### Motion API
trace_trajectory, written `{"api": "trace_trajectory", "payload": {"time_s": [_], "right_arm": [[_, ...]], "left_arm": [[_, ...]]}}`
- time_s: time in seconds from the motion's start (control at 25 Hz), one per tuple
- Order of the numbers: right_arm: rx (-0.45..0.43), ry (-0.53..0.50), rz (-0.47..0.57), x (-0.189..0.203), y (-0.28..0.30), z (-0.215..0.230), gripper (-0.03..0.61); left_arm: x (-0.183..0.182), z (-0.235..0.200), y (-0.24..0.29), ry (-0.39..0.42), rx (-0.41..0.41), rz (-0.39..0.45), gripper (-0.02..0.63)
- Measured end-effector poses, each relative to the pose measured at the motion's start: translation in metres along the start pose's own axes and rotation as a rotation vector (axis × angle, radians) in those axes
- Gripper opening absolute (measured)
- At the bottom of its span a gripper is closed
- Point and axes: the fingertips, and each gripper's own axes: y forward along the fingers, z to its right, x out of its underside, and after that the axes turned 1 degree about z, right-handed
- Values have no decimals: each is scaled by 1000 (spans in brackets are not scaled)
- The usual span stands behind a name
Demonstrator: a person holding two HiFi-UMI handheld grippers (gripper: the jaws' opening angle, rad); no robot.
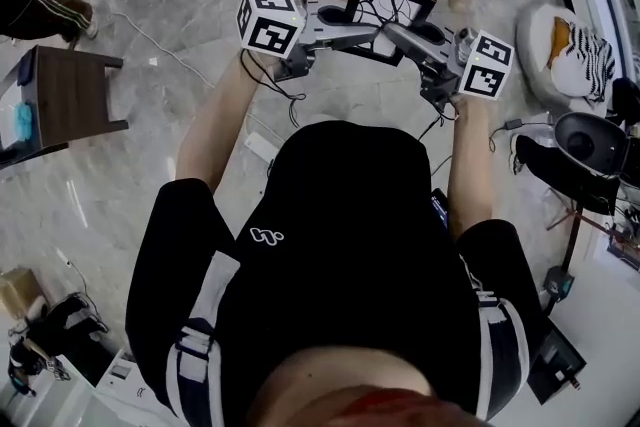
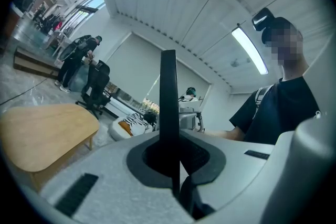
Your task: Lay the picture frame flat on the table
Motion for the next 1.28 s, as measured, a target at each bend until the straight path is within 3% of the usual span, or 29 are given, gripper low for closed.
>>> {"api": "trace_trajectory", "payload": {"time_s": [0.44,0.96,1.28], "right_arm": [[-5,9,26,16,0,36,21],[-82,33,6,-113,70,257,21],[-105,44,-11,-174,84,349,21]], "left_arm": [[17,-35,3,-12,-29,-27,18],[-113,-263,-33,-44,-131,7,18],[-173,-357,-32,-63,-159,62,18]]}}
